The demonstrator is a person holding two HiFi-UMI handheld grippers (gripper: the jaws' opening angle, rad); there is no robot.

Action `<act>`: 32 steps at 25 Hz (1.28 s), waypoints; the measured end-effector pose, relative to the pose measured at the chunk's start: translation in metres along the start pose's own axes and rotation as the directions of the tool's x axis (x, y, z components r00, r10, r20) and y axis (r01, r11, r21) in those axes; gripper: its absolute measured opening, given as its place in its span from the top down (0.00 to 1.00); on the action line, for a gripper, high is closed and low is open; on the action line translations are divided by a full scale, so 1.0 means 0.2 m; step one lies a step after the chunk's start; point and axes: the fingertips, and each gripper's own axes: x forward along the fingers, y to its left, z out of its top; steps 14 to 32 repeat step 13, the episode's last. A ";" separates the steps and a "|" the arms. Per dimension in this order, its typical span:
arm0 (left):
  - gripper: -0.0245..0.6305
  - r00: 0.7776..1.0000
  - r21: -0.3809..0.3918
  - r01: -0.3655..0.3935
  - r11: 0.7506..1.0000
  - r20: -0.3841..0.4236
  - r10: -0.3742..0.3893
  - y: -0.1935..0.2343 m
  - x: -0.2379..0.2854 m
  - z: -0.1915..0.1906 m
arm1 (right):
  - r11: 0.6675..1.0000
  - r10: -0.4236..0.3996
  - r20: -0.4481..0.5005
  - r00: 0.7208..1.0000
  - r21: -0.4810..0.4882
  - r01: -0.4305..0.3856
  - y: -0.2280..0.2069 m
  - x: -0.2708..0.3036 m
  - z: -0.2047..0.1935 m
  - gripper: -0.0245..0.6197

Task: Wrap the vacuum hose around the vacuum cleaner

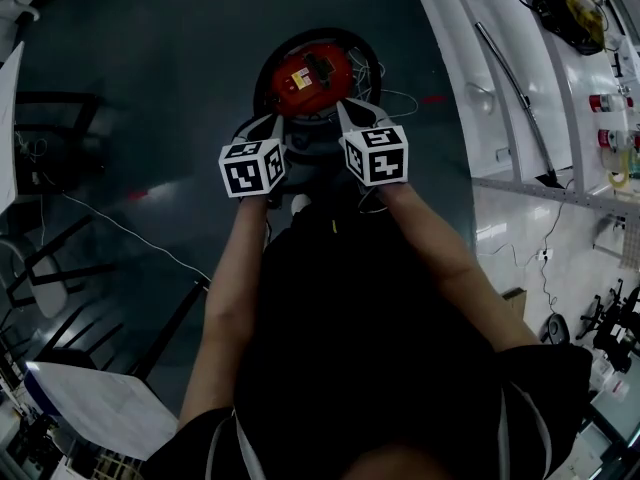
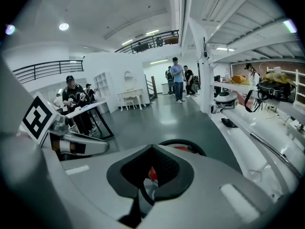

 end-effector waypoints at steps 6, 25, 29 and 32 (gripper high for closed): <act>0.95 1.000 0.001 0.005 1.000 -0.013 -0.005 -0.04 0.02 -0.05 | 1.000 0.021 -0.001 1.000 0.010 -0.021 0.02 0.00 -0.04 0.97; 0.95 0.999 -0.006 0.001 1.000 -0.034 -0.001 -0.03 0.05 -0.07 | 0.999 0.030 -0.019 0.999 0.017 -0.029 0.02 0.03 -0.06 0.97; 0.95 0.999 -0.006 0.001 1.000 -0.034 -0.001 -0.03 0.05 -0.07 | 0.999 0.030 -0.019 0.999 0.017 -0.029 0.02 0.03 -0.06 0.97; 0.95 0.999 -0.006 0.001 1.000 -0.034 -0.001 -0.03 0.05 -0.07 | 0.999 0.030 -0.019 0.999 0.017 -0.029 0.02 0.03 -0.06 0.97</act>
